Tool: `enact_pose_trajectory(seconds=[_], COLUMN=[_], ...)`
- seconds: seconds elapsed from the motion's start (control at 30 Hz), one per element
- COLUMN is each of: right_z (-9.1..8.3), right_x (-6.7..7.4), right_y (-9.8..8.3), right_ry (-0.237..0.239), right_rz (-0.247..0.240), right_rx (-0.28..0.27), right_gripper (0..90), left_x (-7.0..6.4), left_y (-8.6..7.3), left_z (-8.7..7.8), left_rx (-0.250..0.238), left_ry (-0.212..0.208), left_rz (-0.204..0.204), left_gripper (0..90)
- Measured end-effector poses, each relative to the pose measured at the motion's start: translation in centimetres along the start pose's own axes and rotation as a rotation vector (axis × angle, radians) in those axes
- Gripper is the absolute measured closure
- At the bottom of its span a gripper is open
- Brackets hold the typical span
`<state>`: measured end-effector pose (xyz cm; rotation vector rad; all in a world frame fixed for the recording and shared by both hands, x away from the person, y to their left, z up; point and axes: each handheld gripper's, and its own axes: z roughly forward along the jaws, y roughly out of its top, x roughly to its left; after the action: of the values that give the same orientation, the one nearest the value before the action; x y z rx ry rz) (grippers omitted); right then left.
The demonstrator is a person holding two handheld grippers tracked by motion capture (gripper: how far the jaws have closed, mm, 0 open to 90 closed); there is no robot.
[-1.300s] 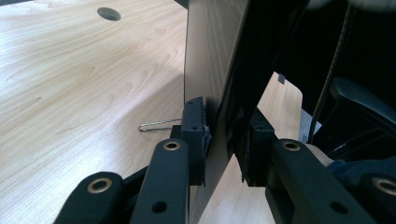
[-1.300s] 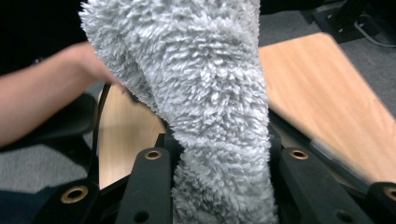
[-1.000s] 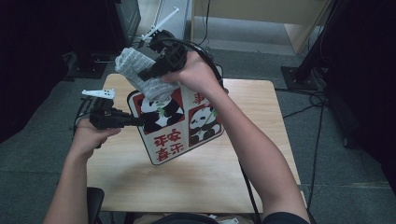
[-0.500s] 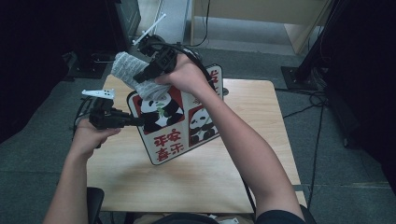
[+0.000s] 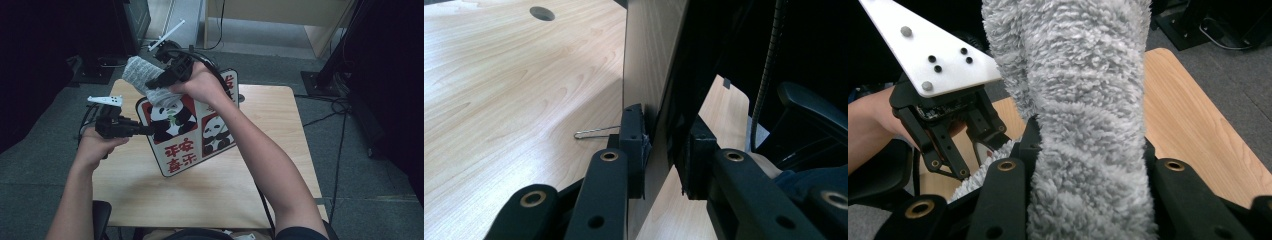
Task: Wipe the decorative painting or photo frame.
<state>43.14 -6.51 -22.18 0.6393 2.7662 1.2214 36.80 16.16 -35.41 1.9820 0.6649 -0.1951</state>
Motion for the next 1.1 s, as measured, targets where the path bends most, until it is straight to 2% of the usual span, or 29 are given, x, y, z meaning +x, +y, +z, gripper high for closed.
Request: enact_pose_trajectory(seconds=[0.63, 0.83, 1.1], right_z=[-1.2, -1.5, -1.8], right_x=[-1.7, -2.2, -2.6], right_y=[-1.5, -1.9, -2.3], right_ry=[-0.042, -0.030, -0.044], right_rz=[0.047, 0.066, 0.076], right_rx=[-0.029, -0.043, -0.050], right_gripper=[60.8, 58.0, 55.5], left_x=[0.0, 0.0, 0.0], left_y=[0.0, 0.0, 0.0], left_z=[0.0, 0.0, 0.0], left_rx=[0.002, 0.002, 0.002], left_ry=[0.000, -0.002, -0.003], left_rz=[-0.004, -0.005, -0.006], left_gripper=[76.5, 76.4, 76.4])
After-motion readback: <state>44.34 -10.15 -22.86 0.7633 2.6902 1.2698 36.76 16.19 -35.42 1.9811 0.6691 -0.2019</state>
